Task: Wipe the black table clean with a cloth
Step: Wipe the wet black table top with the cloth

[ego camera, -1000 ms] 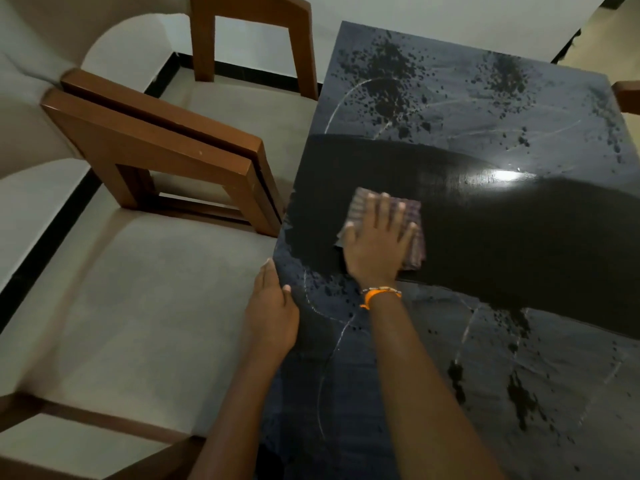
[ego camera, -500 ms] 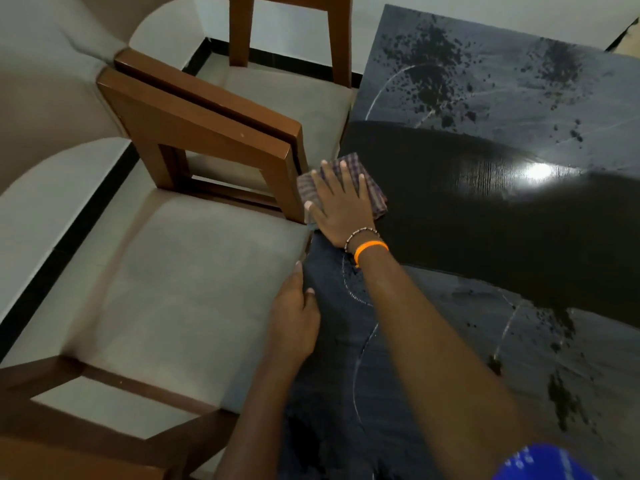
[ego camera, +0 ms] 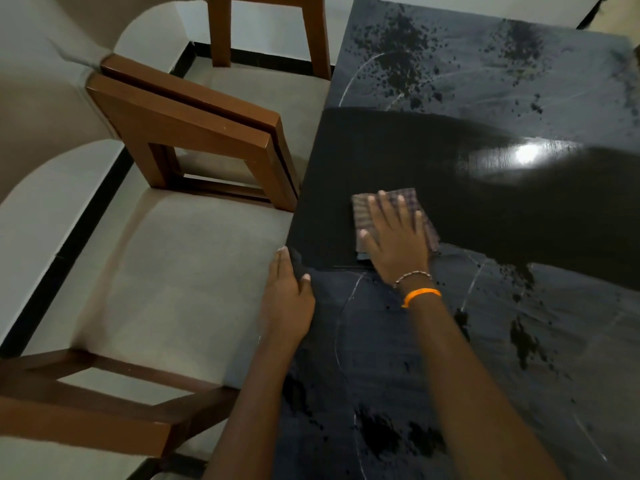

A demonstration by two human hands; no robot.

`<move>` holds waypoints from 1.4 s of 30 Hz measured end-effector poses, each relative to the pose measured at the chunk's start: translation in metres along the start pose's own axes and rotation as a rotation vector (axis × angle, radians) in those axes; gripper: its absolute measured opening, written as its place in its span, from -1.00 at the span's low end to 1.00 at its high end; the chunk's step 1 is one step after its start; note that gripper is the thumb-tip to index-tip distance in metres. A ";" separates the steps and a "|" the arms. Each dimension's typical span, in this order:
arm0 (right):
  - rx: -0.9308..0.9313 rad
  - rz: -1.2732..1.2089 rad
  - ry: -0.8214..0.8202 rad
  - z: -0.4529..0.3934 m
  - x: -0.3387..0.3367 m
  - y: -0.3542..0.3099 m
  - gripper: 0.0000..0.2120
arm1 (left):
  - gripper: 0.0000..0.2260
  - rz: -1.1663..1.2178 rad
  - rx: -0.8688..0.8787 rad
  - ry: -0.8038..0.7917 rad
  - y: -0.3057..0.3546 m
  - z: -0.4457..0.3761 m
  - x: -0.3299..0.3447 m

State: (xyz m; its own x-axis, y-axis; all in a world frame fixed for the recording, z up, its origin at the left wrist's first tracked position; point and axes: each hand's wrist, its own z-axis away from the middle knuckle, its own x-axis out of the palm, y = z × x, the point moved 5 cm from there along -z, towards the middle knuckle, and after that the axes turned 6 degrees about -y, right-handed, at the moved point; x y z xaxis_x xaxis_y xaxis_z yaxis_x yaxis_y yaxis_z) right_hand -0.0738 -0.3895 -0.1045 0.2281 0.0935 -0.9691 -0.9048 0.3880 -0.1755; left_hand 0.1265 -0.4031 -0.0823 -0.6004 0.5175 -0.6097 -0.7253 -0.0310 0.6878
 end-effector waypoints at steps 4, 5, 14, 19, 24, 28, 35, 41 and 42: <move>0.269 -0.027 0.076 0.030 -0.012 0.096 -0.26 | -0.45 0.023 -0.008 0.002 0.002 0.001 0.000; 0.334 -0.045 0.085 0.039 -0.014 0.111 -0.25 | -0.45 0.046 -0.012 0.009 0.004 0.002 -0.002; 0.146 -0.082 0.070 0.018 0.006 -0.026 -0.34 | -0.52 0.335 -0.072 0.045 0.004 0.009 -0.002; -0.242 -0.048 -0.035 0.013 0.025 -0.119 -0.45 | -0.26 0.711 -0.152 0.023 -0.005 0.008 -0.002; -0.193 -0.015 0.009 0.024 0.018 -0.071 -0.40 | -0.39 0.354 -0.086 0.027 0.014 0.013 -0.004; 0.057 -0.017 0.029 0.045 0.004 0.020 -0.36 | -0.43 0.040 0.251 0.013 0.052 0.031 0.017; 0.521 -0.064 0.079 0.122 -0.018 0.201 -0.28 | -0.34 -0.459 0.429 -0.251 0.079 0.054 0.092; 0.822 -0.146 0.148 0.145 -0.025 0.242 -0.31 | -0.20 -0.593 0.400 -0.337 0.069 0.058 0.112; 0.854 -0.157 0.167 0.137 -0.025 0.232 -0.31 | -0.19 -0.588 0.387 -0.335 0.070 0.057 0.114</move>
State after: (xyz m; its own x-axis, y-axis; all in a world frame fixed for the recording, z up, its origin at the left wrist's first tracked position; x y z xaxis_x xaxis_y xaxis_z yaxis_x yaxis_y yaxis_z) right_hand -0.2402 -0.1764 -0.0970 0.2114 -0.1281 -0.9690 -0.2741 0.9438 -0.1846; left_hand 0.0268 -0.2977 -0.0812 0.0252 0.5894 -0.8074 -0.6866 0.5972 0.4145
